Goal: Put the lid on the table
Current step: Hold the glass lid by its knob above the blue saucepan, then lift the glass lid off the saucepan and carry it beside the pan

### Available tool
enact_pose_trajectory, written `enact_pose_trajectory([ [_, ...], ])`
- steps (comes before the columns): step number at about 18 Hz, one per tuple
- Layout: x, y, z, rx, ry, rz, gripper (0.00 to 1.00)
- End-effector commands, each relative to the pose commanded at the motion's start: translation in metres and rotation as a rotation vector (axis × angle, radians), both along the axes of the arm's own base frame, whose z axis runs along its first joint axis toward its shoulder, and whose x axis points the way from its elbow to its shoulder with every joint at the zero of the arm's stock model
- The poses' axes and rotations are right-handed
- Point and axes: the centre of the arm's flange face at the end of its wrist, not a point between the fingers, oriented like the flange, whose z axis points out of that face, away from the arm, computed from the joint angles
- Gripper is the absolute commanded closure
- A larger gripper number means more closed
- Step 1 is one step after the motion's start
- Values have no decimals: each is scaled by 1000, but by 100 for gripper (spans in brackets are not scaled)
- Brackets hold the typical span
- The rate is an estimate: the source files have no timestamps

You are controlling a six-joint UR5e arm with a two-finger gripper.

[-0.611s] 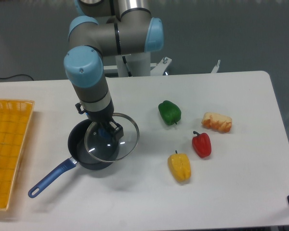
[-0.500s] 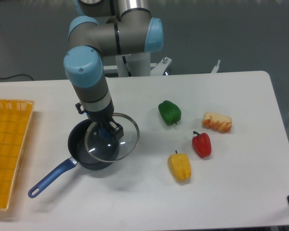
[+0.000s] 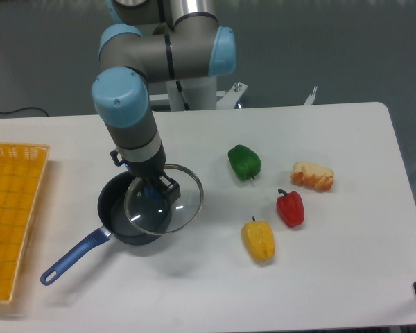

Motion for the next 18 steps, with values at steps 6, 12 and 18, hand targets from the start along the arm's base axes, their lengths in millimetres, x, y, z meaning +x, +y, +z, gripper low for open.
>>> enact_pose_trajectory([
  [6, -11, 7, 5, 46, 26, 89, 47],
  [12, -42, 6, -1, 28, 60, 150, 47],
  [18, -66, 8, -25, 10, 38, 267, 47],
])
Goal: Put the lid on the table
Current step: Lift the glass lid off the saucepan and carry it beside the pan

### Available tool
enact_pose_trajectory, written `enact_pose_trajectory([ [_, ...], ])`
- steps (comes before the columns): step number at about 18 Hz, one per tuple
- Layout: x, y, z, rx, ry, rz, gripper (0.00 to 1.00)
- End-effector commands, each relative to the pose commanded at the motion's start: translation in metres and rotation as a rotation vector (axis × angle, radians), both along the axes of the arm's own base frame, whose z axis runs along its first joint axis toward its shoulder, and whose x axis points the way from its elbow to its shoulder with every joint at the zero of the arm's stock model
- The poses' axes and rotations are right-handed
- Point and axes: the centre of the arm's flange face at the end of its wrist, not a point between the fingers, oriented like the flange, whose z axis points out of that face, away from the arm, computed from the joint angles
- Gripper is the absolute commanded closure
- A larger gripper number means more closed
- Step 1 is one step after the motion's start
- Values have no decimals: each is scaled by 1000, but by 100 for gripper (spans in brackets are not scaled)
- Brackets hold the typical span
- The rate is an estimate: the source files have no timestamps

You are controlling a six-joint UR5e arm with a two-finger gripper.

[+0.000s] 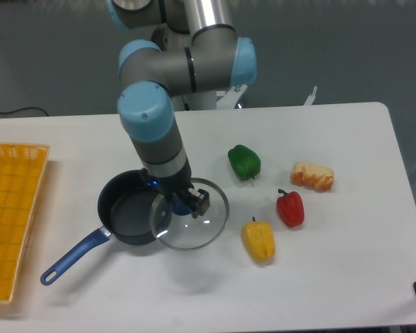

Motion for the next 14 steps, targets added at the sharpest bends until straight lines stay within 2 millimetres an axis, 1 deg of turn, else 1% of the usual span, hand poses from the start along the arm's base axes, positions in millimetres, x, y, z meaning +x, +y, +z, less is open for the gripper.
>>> enact_pose_trajectory([
  [3, -5, 7, -10, 42, 13, 105, 47],
  [7, -9, 14, -25, 55, 19, 130, 47],
  [10, -15, 13, -29, 63, 12, 211, 47],
  [11, -20, 10, -32, 60, 10, 224, 47],
  [12, -21, 11, -36, 55, 6, 226, 47],
  [14, -22, 12, -38, 55, 6, 230, 47],
])
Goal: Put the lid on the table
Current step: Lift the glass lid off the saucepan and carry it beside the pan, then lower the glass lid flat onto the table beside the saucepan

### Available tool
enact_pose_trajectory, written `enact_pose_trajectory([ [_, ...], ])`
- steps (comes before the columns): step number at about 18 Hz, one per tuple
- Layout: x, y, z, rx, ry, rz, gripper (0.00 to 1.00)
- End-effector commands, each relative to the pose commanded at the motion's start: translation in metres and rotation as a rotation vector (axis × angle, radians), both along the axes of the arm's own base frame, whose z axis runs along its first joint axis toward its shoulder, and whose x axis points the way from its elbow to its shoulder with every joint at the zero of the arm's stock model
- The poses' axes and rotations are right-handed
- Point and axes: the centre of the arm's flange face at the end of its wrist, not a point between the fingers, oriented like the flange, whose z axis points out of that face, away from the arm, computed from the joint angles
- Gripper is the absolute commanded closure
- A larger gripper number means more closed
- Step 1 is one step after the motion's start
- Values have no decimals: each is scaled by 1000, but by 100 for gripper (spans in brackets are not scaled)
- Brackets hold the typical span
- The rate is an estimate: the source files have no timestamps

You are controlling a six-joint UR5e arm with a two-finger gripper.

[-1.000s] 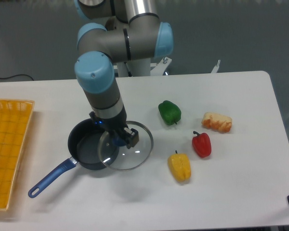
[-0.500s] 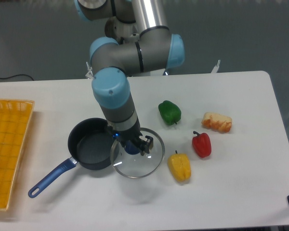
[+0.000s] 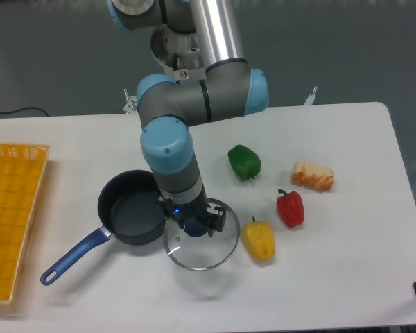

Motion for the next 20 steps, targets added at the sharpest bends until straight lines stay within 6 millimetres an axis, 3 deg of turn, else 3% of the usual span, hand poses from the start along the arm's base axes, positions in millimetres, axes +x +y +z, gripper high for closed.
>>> enact_pose_trajectory([
  [12, -13, -1, -23, -20, -24, 44, 47],
  [20, -14, 2, -54, -45, -70, 69, 47],
])
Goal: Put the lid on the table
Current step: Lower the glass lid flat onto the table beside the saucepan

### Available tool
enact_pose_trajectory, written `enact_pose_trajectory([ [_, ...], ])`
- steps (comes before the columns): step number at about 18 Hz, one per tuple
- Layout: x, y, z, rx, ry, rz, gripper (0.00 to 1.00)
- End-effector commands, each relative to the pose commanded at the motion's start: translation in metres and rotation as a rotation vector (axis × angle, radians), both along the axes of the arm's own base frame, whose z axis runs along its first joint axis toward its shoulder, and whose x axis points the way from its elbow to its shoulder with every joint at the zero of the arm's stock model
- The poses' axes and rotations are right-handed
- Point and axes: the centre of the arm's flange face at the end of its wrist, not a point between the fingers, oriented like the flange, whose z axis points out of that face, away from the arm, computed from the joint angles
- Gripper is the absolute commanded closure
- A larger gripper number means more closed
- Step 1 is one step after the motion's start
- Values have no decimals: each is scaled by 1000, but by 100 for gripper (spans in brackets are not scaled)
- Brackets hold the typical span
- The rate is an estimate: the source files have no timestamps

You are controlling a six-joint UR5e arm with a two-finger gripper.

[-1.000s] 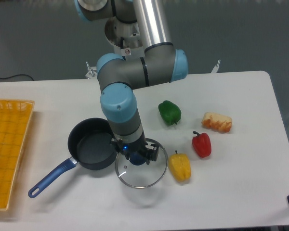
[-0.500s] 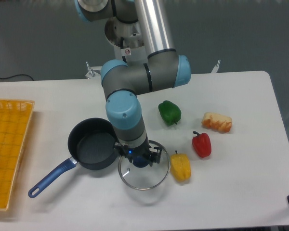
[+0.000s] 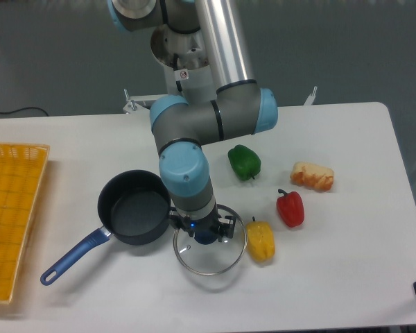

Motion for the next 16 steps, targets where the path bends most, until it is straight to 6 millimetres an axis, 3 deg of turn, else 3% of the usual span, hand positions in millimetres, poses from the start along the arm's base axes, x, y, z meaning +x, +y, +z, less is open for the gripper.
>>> enact_pose_trajectory([
  [16, 2, 1, -23, -20, -33, 4, 46],
])
